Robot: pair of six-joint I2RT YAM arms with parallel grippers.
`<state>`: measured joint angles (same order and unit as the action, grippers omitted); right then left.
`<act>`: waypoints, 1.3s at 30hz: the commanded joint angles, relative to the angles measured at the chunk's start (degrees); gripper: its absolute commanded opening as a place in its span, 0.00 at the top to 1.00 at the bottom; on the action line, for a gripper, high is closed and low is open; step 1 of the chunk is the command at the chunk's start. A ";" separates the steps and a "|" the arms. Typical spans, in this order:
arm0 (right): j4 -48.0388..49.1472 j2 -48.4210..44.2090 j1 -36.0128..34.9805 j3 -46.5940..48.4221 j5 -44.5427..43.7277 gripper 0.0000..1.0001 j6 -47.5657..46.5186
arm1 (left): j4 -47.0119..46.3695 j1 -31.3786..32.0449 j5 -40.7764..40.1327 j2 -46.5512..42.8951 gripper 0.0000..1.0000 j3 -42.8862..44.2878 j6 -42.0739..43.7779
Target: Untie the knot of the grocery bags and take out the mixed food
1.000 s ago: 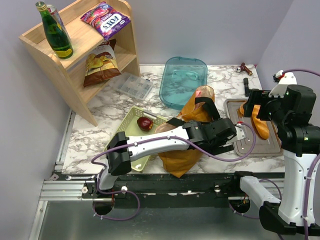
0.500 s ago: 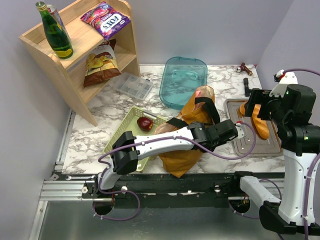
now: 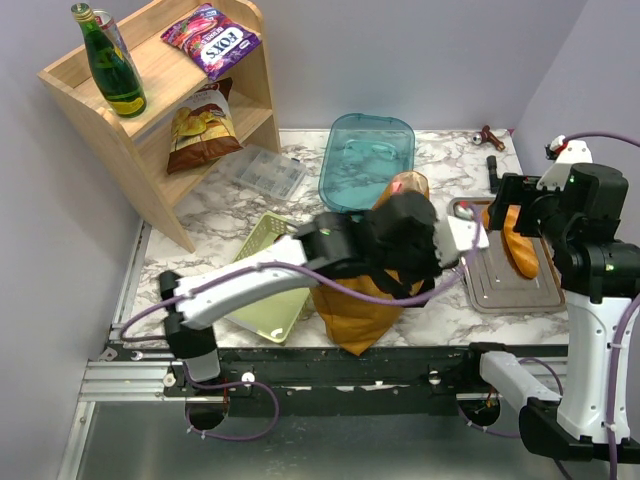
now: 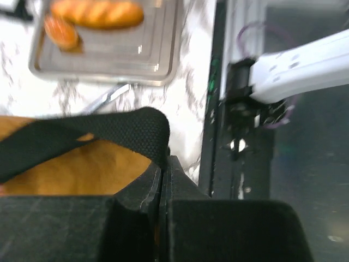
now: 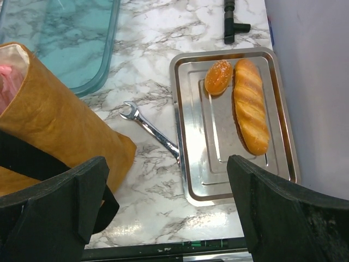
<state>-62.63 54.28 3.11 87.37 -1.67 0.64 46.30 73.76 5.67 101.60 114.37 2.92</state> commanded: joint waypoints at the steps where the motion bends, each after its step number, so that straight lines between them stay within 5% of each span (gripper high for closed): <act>1: 1.31 0.73 0.31 2.93 2.13 0.00 0.55 | 2.29 -6.23 12.96 -9.34 1.00 6.77 -1.17; 7: -2.17 2.11 0.40 4.32 24.86 0.00 -4.55 | 4.28 -18.07 12.72 -12.86 1.00 16.11 2.79; 12: -4.47 4.46 0.31 4.99 37.73 0.01 -6.75 | 2.52 -23.55 9.45 -15.96 1.00 12.71 4.82; 21: -9.47 6.74 0.38 11.95 52.62 0.02 -20.33 | 3.09 -25.06 9.90 -16.25 1.00 11.12 3.93; 34: -2.99 12.56 -0.97 11.57 52.89 0.03 -22.70 | 3.17 -26.16 11.39 -14.01 1.00 13.72 2.97; 39: -1.22 16.91 -16.47 12.95 40.68 0.04 -21.92 | 3.12 -26.60 11.37 -13.18 1.00 13.90 2.76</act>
<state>-65.73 69.19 -2.24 98.32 48.03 -20.25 49.67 47.88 15.66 87.61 126.74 6.15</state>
